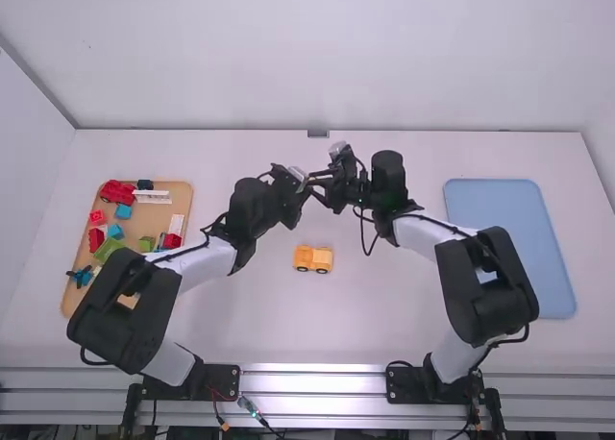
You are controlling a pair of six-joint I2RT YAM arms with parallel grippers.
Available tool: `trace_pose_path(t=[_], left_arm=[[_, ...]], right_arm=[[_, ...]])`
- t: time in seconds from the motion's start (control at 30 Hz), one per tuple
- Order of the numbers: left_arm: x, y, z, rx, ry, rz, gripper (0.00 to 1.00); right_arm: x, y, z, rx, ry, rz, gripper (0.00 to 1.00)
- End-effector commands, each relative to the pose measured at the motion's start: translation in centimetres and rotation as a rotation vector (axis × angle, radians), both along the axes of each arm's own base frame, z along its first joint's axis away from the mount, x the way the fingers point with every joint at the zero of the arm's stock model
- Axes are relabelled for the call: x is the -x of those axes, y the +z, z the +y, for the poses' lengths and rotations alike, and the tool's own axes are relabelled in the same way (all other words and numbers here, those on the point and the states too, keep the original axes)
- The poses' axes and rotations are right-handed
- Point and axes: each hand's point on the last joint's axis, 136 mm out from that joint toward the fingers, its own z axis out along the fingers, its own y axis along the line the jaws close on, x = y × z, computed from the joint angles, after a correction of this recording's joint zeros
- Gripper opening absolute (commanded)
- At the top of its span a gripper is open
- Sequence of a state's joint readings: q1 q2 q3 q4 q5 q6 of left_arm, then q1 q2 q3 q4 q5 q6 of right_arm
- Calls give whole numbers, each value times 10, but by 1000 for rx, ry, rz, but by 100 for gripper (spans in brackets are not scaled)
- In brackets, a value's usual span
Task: Assemble lego blocks to make yellow taxi
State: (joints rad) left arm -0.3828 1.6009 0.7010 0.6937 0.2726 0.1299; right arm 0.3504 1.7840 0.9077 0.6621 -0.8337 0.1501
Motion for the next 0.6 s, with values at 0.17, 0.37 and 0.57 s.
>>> trace_pose_path(t=[0.17,0.37,0.57], left_arm=[[1,16,-9,48,-26,-26,97],[-1,13,-4,133,20,61,99],[8,7,1,138,-34,129,99]], right_arm=[[20,-5,13,-14,92,37,20],[4,-10,6,18,1,22,19],[4,-1,-7,17,76,-59,19]])
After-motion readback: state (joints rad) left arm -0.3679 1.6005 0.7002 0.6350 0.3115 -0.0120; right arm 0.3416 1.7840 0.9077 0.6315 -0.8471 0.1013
